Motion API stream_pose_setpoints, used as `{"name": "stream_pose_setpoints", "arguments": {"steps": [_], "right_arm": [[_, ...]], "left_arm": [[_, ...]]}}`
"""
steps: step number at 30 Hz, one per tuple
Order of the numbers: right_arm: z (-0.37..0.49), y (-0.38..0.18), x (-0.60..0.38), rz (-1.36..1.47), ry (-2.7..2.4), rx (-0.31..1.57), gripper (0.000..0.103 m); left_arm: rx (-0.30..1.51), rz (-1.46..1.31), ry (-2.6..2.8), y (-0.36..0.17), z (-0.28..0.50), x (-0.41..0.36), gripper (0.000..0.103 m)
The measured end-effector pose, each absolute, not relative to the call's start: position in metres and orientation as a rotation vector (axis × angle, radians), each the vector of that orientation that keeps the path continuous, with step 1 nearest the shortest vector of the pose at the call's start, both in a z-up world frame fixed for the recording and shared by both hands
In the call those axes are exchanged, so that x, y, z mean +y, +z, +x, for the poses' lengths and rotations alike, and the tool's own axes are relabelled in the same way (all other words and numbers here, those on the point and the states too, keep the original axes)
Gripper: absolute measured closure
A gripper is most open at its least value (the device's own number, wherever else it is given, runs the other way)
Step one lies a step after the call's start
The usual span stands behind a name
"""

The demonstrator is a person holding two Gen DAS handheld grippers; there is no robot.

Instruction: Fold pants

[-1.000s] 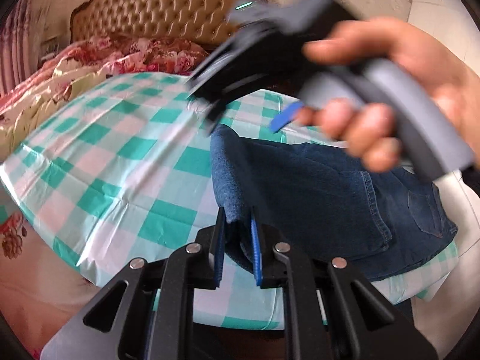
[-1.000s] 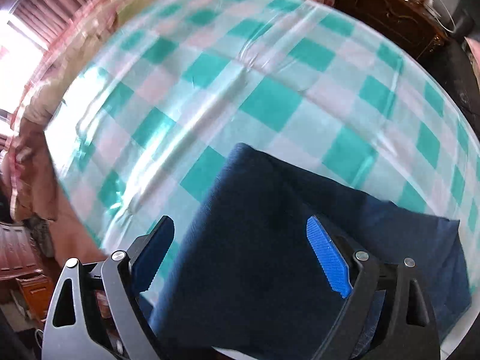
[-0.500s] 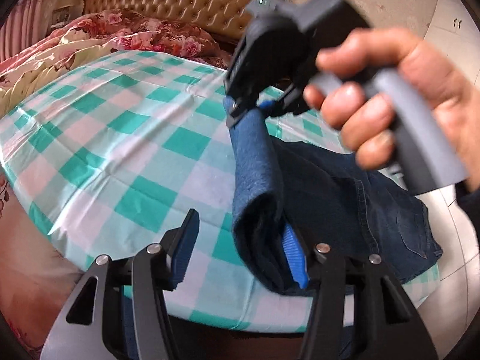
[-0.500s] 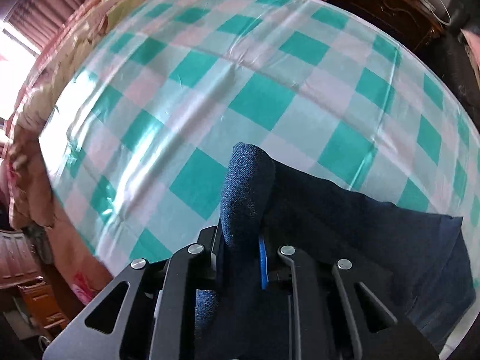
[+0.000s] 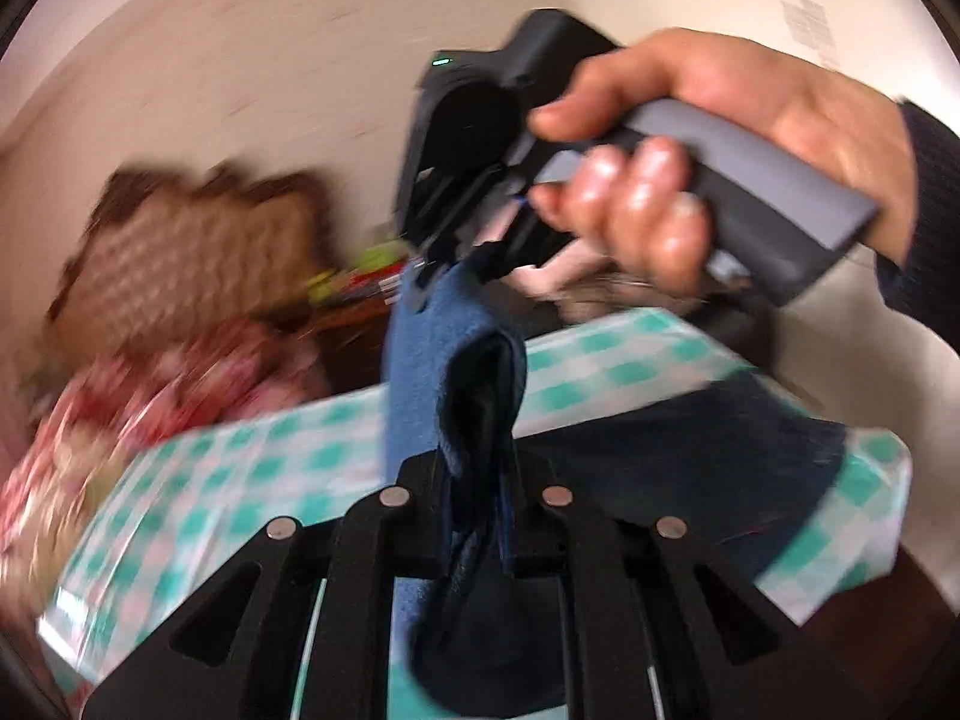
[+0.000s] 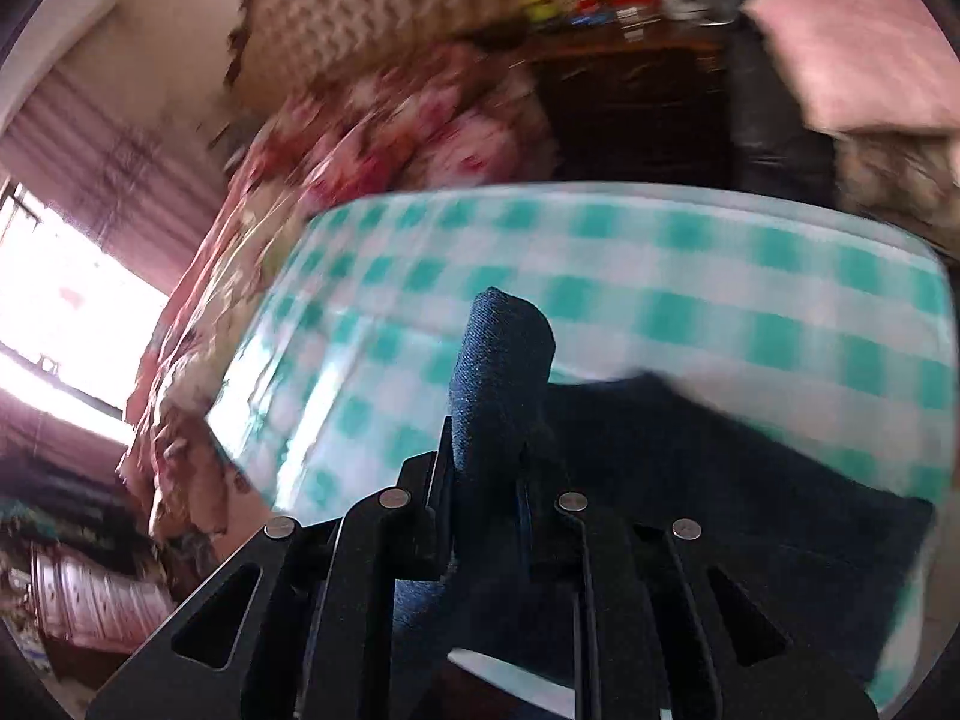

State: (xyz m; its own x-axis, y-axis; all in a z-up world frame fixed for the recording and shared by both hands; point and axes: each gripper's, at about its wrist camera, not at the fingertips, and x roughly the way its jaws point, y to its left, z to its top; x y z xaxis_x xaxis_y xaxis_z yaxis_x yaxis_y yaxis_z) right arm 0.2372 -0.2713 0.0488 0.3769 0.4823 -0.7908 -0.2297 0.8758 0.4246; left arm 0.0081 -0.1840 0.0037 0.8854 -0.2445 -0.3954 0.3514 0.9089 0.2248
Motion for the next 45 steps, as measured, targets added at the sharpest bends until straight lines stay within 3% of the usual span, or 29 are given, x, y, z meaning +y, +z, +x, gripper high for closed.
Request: {"name": "stream_pose_setpoints", "arguments": {"steps": [4,8,10,11,13,17,25,39,40,42,44,45], "right_arm": [[0.22,-0.008,-0.382,0.322,0.351,1.112,0.087],[0.219,-0.105,-0.439,0.312,0.277,1.182,0.086],[0.218,-0.135,-0.448,0.333,0.282,1.197,0.078],[0.216,-0.138,-0.451,0.361,0.295,1.181,0.078],[0.214,-0.138,-0.455,0.378,0.318,1.152,0.078],[0.214,-0.137,-0.459,0.362,0.336,1.148,0.087],[0.202,-0.087,-0.489,0.361,0.373,1.041,0.09],[0.188,-0.114,-0.533,0.352,0.3,1.048,0.09],[0.187,-0.116,-0.534,0.349,0.294,1.042,0.09],[0.184,-0.12,-0.534,0.313,0.251,1.023,0.081],[0.18,-0.121,-0.533,0.259,0.186,0.996,0.065],[0.179,-0.121,-0.535,0.255,0.175,0.986,0.065]], "left_arm": [[0.398,0.465,-0.444,-0.056,0.0,-0.296,0.092],[0.476,0.617,-0.461,-0.127,0.0,-0.354,0.091],[0.484,0.71,-0.453,-0.153,-0.003,-0.367,0.085],[0.455,0.767,-0.436,-0.161,-0.008,-0.371,0.077],[0.433,0.787,-0.418,-0.165,-0.011,-0.371,0.075],[0.419,0.817,-0.378,-0.167,-0.004,-0.375,0.092],[0.314,0.872,-0.352,-0.137,-0.017,-0.4,0.092],[0.338,0.964,-0.45,-0.17,-0.002,-0.441,0.092],[0.341,0.965,-0.454,-0.169,0.004,-0.441,0.087],[0.331,0.947,-0.518,-0.172,0.004,-0.441,0.066],[0.274,0.955,-0.536,-0.17,-0.003,-0.444,0.059],[0.27,0.942,-0.553,-0.166,-0.004,-0.443,0.057]]}}
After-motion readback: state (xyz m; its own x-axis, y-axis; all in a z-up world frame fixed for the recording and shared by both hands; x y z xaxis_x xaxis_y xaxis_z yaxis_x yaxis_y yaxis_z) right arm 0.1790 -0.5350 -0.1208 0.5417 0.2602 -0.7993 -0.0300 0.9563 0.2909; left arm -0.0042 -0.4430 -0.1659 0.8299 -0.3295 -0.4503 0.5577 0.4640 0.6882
